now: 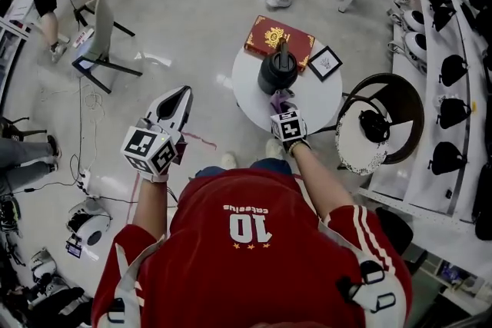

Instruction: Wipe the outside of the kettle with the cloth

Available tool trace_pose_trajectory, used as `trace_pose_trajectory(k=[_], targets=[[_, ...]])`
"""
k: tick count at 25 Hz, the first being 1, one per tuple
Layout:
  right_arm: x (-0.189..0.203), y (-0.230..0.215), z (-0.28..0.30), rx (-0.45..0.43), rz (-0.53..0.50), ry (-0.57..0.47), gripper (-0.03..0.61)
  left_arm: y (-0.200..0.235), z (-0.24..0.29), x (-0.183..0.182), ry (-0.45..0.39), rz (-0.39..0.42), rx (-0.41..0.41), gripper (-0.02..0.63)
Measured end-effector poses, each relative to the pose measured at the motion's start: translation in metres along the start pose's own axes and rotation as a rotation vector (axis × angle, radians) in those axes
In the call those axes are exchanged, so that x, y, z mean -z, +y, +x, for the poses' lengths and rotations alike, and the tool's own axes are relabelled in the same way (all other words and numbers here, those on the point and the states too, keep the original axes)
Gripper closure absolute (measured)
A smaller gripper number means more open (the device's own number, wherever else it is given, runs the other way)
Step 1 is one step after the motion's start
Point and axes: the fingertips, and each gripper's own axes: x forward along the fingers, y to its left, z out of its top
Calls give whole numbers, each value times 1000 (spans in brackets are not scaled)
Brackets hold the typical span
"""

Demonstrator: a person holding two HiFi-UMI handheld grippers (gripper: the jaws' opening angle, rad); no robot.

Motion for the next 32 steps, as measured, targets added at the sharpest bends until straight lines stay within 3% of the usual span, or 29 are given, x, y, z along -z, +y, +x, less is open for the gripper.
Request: trace_pose_trajectory(k=[8, 17, 24, 32], targets=[[-10, 22, 13, 59, 64, -31, 519, 18, -23, 3, -6, 12, 26, 606], [-38, 42, 35, 65, 93, -46, 520, 51, -48, -2, -11, 16, -6, 606], [-72, 57, 28, 23, 134, -100, 520, 64, -49, -6, -25, 2, -4, 606], [-109, 74, -28, -43, 128, -190, 518, 51, -9, 0, -24, -42, 83, 606]])
